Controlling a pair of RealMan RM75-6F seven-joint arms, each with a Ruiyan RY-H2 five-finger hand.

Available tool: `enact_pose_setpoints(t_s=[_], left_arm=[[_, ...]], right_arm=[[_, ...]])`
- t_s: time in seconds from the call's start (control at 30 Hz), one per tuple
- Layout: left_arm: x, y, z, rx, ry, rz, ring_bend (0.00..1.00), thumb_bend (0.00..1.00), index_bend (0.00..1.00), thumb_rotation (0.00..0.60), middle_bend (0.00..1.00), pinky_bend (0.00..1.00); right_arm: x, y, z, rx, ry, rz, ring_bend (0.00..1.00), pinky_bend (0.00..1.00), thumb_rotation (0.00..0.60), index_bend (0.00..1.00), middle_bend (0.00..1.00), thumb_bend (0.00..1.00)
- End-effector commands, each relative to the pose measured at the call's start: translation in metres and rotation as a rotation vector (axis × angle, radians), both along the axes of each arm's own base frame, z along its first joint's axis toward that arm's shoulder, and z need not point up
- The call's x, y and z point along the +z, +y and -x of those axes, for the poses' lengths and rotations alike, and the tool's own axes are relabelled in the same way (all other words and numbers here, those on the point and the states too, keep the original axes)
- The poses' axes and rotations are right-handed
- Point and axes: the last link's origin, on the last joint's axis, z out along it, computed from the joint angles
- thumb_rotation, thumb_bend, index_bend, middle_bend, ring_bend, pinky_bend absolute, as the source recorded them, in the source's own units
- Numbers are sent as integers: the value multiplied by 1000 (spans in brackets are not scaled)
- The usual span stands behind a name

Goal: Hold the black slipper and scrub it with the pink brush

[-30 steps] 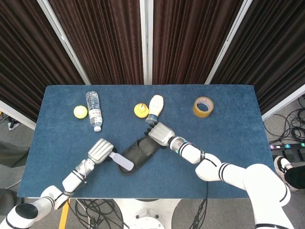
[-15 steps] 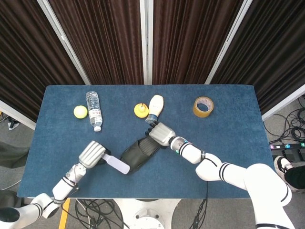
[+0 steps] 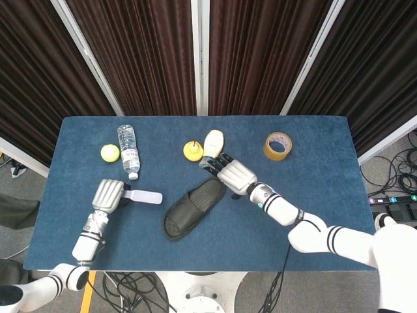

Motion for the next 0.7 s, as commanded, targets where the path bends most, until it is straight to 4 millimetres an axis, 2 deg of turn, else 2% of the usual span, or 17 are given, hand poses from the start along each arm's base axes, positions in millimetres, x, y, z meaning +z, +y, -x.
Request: enact_pose_setpoints(t_s=[0.03, 0.13, 0.17, 0.27, 0.4, 0.5, 0.63, 0.7], left_arm=[[-8, -1, 1, 62, 47, 43, 794, 466, 766, 600, 893, 1000], [-9, -6, -3, 65, 65, 62, 714, 418, 669, 600, 810, 981], [-8, -8, -4, 65, 64, 63, 659, 394, 615, 600, 754, 940], [-5, -12, -9, 56, 38, 53, 435, 259, 391, 600, 522, 732], [3, -17, -13, 36, 10, 34, 211, 147, 166, 600, 269, 464], [10, -21, -15, 31, -18, 39, 129, 126, 106, 600, 183, 339], [30, -29, -15, 7, -17, 40, 116, 123, 89, 600, 164, 300], [48, -36, -12, 0, -51, 16, 116, 122, 88, 600, 164, 294]], right_arm=[[40, 10, 18, -43, -81, 69, 0, 0, 600, 0, 0, 0], [67, 22, 34, -58, -124, 115, 0, 0, 600, 0, 0, 0], [77, 27, 40, -66, -138, 135, 0, 0, 600, 0, 0, 0], [101, 38, 60, -94, -157, 182, 0, 0, 600, 0, 0, 0], [125, 51, 84, -142, -165, 235, 0, 0, 600, 0, 0, 0], [139, 62, 101, -184, -171, 268, 0, 0, 600, 0, 0, 0], [156, 79, 125, -250, -194, 313, 0, 0, 600, 0, 0, 0], [164, 92, 140, -299, -194, 331, 0, 0, 600, 0, 0, 0]])
